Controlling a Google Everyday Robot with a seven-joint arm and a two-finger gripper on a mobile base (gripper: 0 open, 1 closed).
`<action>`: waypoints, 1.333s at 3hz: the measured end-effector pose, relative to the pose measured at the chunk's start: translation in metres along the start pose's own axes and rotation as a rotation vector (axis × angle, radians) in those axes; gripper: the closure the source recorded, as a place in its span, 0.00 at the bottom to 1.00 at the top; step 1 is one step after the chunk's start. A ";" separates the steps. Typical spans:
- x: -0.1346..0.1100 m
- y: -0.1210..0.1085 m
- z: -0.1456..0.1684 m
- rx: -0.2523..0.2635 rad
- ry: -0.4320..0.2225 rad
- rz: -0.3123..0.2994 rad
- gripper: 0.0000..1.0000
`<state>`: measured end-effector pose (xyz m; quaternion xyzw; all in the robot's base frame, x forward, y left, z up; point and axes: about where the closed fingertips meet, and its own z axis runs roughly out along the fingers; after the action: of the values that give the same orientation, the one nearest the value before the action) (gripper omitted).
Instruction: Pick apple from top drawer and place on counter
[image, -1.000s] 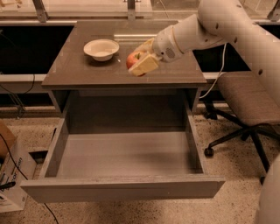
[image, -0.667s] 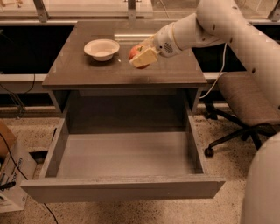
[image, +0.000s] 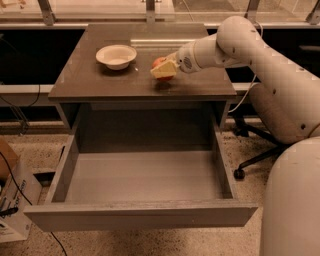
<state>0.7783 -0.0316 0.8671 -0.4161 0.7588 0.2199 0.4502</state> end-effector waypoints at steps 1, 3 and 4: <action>0.016 -0.014 0.014 0.049 -0.001 0.039 0.64; 0.016 -0.011 0.020 0.044 -0.002 0.040 0.17; 0.017 -0.010 0.023 0.039 0.000 0.040 0.00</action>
Offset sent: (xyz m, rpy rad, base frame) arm 0.0138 -0.0046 -0.0192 0.0080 0.0053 -0.0592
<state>0.7937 -0.0280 0.8416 -0.3919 0.7711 0.2142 0.4539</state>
